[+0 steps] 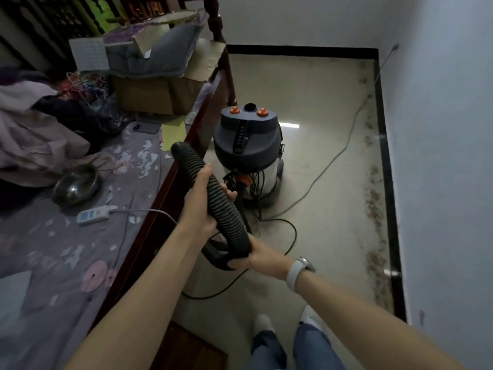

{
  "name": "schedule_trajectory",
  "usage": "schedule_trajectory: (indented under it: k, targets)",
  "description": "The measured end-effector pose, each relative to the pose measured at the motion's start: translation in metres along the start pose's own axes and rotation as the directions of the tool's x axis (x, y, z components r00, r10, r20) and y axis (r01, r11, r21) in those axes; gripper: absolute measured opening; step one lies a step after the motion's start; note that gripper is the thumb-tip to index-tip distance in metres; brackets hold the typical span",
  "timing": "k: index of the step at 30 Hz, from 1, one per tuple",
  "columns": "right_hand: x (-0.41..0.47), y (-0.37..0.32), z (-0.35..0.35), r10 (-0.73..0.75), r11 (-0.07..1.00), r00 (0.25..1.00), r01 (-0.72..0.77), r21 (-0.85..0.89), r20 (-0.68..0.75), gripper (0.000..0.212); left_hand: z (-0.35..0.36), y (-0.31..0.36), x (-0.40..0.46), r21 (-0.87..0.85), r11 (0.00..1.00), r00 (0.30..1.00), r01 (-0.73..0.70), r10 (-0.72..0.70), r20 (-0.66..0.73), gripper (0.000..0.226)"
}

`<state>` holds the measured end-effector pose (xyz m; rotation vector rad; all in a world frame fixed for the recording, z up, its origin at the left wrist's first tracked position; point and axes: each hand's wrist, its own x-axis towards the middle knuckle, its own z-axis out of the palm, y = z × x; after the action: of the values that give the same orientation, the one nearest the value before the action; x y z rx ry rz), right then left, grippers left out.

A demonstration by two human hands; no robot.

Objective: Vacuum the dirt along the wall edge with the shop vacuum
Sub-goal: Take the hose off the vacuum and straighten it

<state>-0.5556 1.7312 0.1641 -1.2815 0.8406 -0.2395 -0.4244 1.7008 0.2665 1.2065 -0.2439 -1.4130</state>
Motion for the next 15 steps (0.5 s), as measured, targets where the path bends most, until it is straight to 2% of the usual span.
schedule_trajectory:
  k: [4, 8, 11, 15]
  targets:
    - [-0.021, 0.007, -0.006, -0.041, 0.986, 0.996, 0.027, -0.165, -0.082, 0.055, -0.012, -0.013, -0.022, -0.07, 0.997, 0.998, 0.04, -0.043, -0.045, 0.036]
    - [-0.069, 0.021, -0.033, -0.03, 0.96, 0.991, -0.008, -0.279, -0.129, 0.057, -0.016, -0.046, -0.049, -0.053, 0.993, 0.994, 0.108, -0.109, -0.015, 0.043]
    - [-0.11, 0.036, -0.053, -0.013, 0.944, 0.979, -0.054, -0.325, -0.202, 0.039, -0.01, -0.076, -0.071, -0.075, 0.989, 0.992, 0.127, -0.127, 0.0, 0.055]
    - [-0.164, 0.058, -0.077, -0.033, 0.898, 0.965, -0.085, -0.431, -0.259, 0.035, 0.007, -0.116, -0.108, -0.138, 0.973, 0.982, 0.183, -0.188, -0.021, 0.039]
